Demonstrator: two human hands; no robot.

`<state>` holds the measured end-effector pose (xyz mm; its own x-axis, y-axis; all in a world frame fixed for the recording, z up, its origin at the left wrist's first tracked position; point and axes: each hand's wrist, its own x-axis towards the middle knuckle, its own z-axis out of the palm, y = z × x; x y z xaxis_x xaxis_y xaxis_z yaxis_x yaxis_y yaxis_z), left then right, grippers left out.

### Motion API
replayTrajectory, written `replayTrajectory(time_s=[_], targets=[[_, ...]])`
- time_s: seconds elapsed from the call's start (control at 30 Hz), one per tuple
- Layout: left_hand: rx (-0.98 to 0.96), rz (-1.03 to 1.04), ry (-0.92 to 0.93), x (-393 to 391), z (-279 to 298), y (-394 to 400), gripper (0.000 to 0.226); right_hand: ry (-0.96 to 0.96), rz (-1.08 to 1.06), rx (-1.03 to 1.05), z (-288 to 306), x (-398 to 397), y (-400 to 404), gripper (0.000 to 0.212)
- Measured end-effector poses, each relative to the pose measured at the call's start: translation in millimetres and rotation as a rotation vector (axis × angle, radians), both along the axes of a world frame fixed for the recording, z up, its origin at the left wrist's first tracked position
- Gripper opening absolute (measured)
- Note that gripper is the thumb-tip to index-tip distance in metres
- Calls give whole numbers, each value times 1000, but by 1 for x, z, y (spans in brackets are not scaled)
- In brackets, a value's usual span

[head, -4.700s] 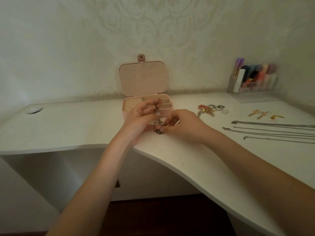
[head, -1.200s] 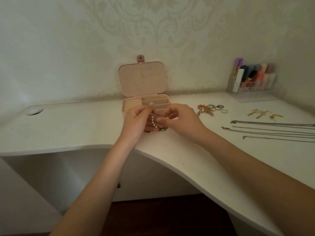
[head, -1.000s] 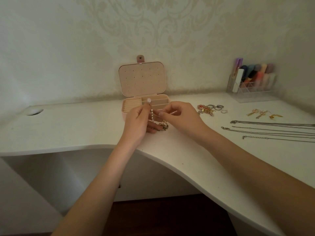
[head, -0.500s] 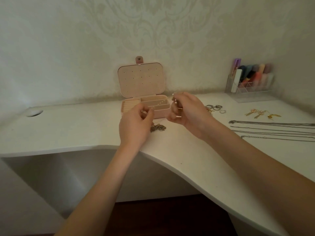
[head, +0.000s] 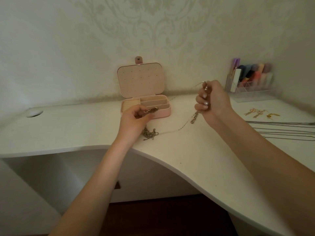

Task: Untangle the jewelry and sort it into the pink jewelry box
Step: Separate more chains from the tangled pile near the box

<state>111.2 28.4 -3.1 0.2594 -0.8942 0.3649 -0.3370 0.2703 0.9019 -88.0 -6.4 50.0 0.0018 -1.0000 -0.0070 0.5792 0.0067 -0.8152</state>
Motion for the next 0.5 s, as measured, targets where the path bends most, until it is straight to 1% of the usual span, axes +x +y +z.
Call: replayTrajectory(time_s=[0.1,0.2,0.27,0.37,0.43,0.5], targets=[[2,1,23,1,-1,-1,15,-89,-10,26,-4,-9,-6,26],[18,14,27,1,-2,-3,8,-55,-6,42,-5,-11,-7,26],[9,27,34,0,-1,-3,10,68,-17,63,-5,-11,-7,27],[-4,26,116,1,0,-2,21,342,-60,61,-4,-11,-4,31],[-3,8,206,5,0,-3,28,527,-95,39,-4,-11,-4,37],[17,-27,333,6,1,-3,30,646,-122,-11,-6,-10,-5,35]])
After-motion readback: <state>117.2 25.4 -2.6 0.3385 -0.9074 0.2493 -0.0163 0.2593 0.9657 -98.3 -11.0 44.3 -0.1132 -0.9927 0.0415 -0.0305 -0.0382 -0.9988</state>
